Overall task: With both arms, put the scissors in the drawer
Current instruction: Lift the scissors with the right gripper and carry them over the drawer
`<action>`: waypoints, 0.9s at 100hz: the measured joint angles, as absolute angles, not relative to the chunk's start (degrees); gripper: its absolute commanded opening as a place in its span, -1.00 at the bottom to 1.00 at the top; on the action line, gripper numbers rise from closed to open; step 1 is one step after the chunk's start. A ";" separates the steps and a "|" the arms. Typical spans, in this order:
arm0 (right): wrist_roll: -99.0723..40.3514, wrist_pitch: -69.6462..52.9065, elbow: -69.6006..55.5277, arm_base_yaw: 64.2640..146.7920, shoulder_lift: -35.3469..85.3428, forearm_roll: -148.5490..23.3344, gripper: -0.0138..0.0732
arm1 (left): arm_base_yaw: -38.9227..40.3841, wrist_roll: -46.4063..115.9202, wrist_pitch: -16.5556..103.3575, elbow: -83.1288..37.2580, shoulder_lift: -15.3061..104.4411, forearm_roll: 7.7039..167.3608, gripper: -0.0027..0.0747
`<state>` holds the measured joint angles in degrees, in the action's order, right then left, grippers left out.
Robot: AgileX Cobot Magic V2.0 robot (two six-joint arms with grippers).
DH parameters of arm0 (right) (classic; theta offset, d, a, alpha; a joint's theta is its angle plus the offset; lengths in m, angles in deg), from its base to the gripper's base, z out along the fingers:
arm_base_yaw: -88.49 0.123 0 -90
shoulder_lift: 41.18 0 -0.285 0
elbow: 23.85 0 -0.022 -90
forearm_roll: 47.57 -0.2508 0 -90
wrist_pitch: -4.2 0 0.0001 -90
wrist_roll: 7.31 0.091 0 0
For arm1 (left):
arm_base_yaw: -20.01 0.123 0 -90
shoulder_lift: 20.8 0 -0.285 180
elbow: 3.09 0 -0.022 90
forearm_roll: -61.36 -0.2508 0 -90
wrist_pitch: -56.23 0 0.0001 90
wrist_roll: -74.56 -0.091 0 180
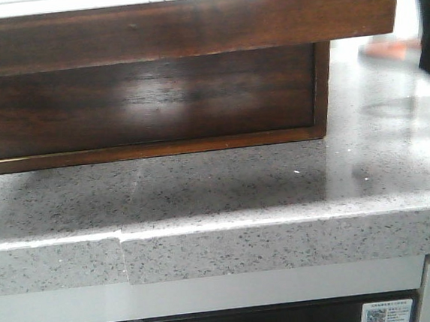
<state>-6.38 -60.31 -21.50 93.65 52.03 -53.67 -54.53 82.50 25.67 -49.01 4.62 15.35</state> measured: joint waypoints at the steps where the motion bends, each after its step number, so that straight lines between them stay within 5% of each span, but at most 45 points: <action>1: -6.38 -60.48 -21.81 93.65 51.77 -53.55 -0.81 | -54.53 82.50 25.67 -49.01 4.62 15.35 -0.18; 59: -9.05 -68.64 -48.84 94.03 41.88 -54.60 -0.81 | -54.53 82.50 26.39 -49.01 4.62 15.35 -0.18; 90: -18.09 -68.91 -53.58 105.97 41.76 -56.40 -0.81 | -54.53 82.50 26.51 -49.01 4.62 15.35 -0.18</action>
<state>-18.09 -68.91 -53.58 105.97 41.76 -56.40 -54.53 82.50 26.51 -49.01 4.62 15.35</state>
